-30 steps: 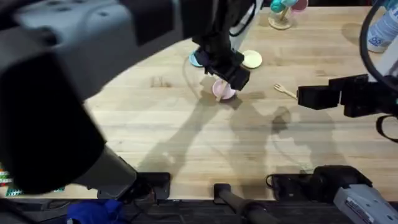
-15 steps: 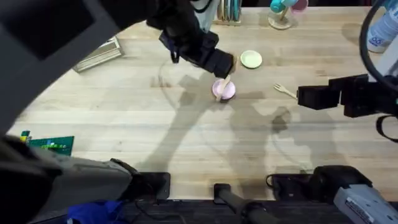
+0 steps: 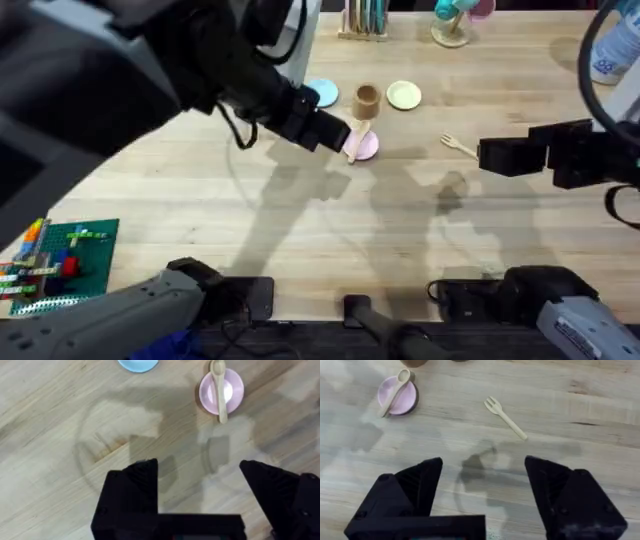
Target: Pick up a utensil and set it on the pink plate, then put the other utensil in the container.
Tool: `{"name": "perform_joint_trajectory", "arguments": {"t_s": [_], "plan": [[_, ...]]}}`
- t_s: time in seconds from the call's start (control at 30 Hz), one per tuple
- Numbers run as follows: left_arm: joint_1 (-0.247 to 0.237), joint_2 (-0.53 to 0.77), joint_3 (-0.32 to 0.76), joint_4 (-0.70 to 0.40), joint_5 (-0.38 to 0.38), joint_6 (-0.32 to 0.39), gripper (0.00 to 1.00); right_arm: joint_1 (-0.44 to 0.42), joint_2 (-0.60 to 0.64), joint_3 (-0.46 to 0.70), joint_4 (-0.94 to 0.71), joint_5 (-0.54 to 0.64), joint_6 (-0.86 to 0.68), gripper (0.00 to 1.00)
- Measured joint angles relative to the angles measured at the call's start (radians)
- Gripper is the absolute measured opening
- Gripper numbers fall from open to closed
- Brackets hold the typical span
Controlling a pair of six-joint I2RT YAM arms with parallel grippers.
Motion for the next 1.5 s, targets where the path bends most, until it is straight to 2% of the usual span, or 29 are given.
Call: {"name": "perform_joint_trajectory", "arguments": {"t_s": [0.2, 0.57, 0.77, 1.0, 1.37, 1.5], "plan": [[0.0, -0.076, -0.047, 0.044, 0.007, -0.002, 0.995, 0.0, 0.0, 0.0, 0.0, 0.0, 0.0, 0.997], [0.0, -0.243, -0.237, 0.187, 0.056, -0.011, 0.995, 0.0, 0.0, 0.0, 0.0, 0.0, 0.0, 0.997], [0.0, -0.309, -0.287, 0.241, 0.064, -0.01, 0.995, 0.0, 0.0, 0.0, 0.0, 0.0, 0.0, 0.998], [0.0, -0.328, -0.31, 0.265, 0.068, -0.003, 0.996, 0.0, 0.0, 0.0, 0.0, 0.0, 0.0, 0.998], [0.0, -0.324, -0.359, 0.417, 0.068, -0.002, 0.996, 0.0, 0.0, 0.0, 0.0, 0.0, 0.0, 0.997], [0.0, -0.291, -0.359, 0.433, 0.069, -0.002, 0.995, 0.0, 0.0, 0.0, 0.0, 0.0, 0.0, 0.998]]}}
